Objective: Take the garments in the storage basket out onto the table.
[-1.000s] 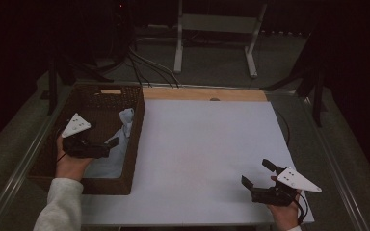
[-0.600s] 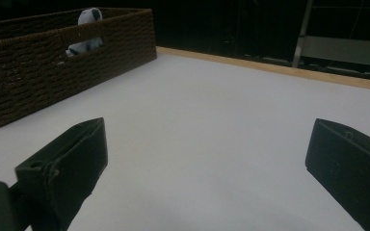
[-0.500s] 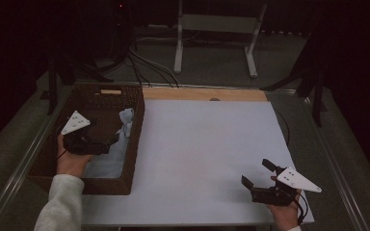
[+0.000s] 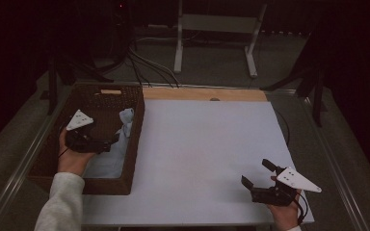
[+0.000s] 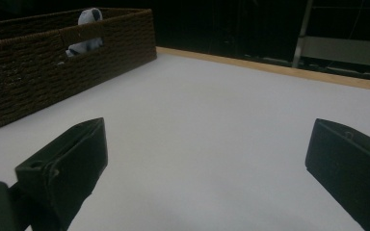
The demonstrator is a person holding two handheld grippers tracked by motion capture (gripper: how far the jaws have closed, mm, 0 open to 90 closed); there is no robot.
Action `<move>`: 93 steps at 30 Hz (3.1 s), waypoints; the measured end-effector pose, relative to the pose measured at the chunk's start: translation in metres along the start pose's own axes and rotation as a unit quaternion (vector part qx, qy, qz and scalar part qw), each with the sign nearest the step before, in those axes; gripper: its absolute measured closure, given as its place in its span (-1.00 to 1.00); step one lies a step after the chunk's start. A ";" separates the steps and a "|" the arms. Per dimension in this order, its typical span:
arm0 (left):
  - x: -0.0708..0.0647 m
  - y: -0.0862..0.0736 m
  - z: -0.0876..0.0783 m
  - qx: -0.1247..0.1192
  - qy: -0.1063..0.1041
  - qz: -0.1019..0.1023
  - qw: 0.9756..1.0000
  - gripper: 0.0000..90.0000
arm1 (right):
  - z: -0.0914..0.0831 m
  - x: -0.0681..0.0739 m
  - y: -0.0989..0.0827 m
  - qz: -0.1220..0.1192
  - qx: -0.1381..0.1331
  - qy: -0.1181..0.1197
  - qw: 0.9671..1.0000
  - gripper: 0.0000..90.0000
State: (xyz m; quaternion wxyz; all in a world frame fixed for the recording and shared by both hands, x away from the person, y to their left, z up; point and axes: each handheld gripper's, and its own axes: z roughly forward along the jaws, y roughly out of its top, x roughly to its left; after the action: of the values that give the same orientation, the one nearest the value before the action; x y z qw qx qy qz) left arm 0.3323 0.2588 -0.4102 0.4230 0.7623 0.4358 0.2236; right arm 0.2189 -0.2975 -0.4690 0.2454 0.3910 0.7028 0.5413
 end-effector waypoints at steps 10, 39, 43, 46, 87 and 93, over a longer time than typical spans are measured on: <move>0.002 -0.001 0.008 0.032 0.002 -0.006 0.999 -0.95 | 0.000 0.000 0.000 -0.001 -0.001 0.000 1.000 -0.97; 0.009 -0.009 0.040 0.133 -0.067 -0.015 0.989 -0.99 | 0.001 0.000 0.000 -0.001 0.001 0.002 1.000 -0.97; 0.009 -0.010 0.043 0.144 -0.070 -0.017 0.987 -0.99 | 0.001 0.000 0.000 -0.001 0.001 0.002 1.000 -0.97; 0.009 -0.011 0.045 0.158 -0.070 -0.019 0.985 -0.99 | 0.001 0.000 0.000 -0.001 0.001 0.002 1.000 -0.97; 0.009 -0.015 0.067 0.309 -0.024 -0.020 0.950 -0.02 | 0.000 0.000 0.000 0.000 -0.001 0.000 1.000 -0.97; 0.014 -0.012 0.059 0.284 -0.019 -0.034 0.958 0.59 | 0.000 -0.001 0.000 0.002 -0.001 0.000 1.000 -0.97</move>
State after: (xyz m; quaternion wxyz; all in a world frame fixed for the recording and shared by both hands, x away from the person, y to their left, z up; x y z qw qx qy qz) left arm 0.3753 0.2477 -0.4527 0.2048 0.8400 0.4988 0.0611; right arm 0.2191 -0.2983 -0.4686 0.2447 0.3927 0.7015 0.5421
